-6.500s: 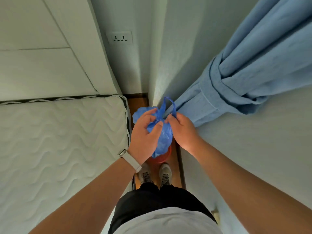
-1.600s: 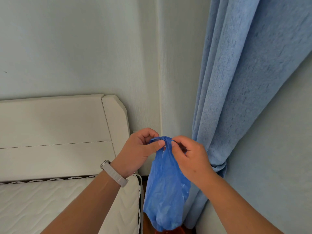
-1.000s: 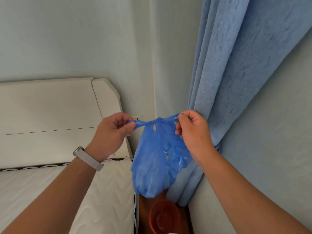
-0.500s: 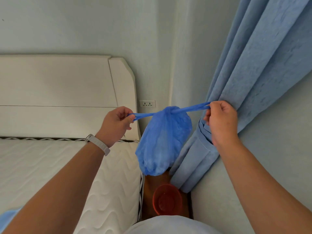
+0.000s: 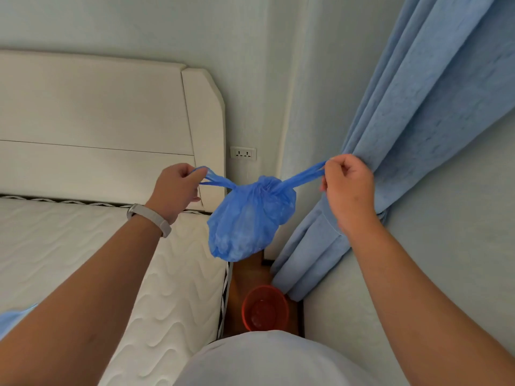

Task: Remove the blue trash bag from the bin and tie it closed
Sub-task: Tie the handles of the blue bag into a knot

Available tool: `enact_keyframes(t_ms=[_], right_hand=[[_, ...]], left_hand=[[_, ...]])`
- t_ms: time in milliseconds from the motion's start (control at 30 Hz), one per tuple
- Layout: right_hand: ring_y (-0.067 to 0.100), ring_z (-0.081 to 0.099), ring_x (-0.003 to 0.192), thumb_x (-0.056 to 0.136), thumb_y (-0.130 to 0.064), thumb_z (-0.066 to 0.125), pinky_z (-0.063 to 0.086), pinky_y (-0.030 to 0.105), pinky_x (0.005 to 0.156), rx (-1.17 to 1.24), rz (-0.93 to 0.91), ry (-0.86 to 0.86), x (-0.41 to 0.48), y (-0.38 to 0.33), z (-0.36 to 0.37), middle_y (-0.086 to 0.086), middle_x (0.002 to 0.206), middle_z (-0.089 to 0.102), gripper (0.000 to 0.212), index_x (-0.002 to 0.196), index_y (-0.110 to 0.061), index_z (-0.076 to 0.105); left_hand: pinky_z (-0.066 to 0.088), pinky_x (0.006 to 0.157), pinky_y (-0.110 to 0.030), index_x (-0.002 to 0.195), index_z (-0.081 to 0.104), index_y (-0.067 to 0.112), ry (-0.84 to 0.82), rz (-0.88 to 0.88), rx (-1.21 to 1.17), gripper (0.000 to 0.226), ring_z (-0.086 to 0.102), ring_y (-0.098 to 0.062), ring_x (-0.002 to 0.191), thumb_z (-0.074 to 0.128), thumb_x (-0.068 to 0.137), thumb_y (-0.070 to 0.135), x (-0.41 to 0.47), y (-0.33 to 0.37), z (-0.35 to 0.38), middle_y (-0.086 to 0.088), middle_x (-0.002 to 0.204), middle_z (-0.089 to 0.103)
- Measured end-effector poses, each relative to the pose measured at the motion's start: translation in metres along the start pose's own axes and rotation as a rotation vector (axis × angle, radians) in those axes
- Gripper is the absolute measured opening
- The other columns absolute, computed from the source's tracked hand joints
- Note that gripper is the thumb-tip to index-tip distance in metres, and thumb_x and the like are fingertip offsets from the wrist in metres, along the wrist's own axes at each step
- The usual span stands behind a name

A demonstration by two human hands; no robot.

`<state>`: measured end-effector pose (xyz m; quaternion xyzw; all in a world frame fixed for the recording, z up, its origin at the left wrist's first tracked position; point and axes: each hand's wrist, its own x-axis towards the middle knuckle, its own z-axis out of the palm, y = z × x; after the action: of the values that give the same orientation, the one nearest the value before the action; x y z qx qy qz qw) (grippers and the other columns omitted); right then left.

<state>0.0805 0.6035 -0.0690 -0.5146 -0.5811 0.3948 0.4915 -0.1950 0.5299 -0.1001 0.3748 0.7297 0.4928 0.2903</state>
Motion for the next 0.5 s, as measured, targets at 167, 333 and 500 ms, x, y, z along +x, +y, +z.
enact_keyframes(t_ms=[167, 333, 500], right_hand=[[0.010, 0.050, 0.052, 0.087, -0.010, 0.055, 0.038, 0.019, 0.049, -0.130, -0.127, -0.168, -0.012, -0.007, 0.009, 0.002, 0.058, 0.055, 0.019, 0.069, -0.015, 0.056], [0.012, 0.056, 0.061, 0.087, -0.012, 0.058, 0.044, 0.018, 0.058, -0.171, -0.204, -0.265, -0.021, -0.014, 0.017, -0.008, 0.060, 0.057, 0.023, 0.070, -0.028, 0.058], [0.019, 0.064, 0.067, 0.086, -0.014, 0.061, 0.053, 0.030, 0.066, -0.125, -0.204, -0.320, -0.032, -0.019, 0.024, -0.006, 0.065, 0.064, 0.025, 0.070, -0.034, 0.062]], left_hand=[[0.049, 0.067, -0.035, 0.071, 0.057, 0.002, -0.094, 0.091, -0.030, 0.034, 0.052, -0.018, 0.064, 0.068, 0.080, 0.032, -0.015, 0.027, 0.014, -0.010, 0.069, 0.055], [0.040, 0.059, -0.022, 0.076, 0.065, 0.008, -0.249, 0.156, -0.048, 0.019, 0.047, -0.012, 0.060, 0.067, 0.083, 0.025, -0.037, 0.050, 0.034, -0.010, 0.075, 0.056], [0.050, 0.077, -0.029, 0.098, 0.069, 0.008, -0.407, 0.244, -0.080, 0.016, 0.060, -0.012, 0.078, 0.065, 0.086, 0.017, -0.061, 0.063, 0.053, -0.020, 0.097, 0.070]])
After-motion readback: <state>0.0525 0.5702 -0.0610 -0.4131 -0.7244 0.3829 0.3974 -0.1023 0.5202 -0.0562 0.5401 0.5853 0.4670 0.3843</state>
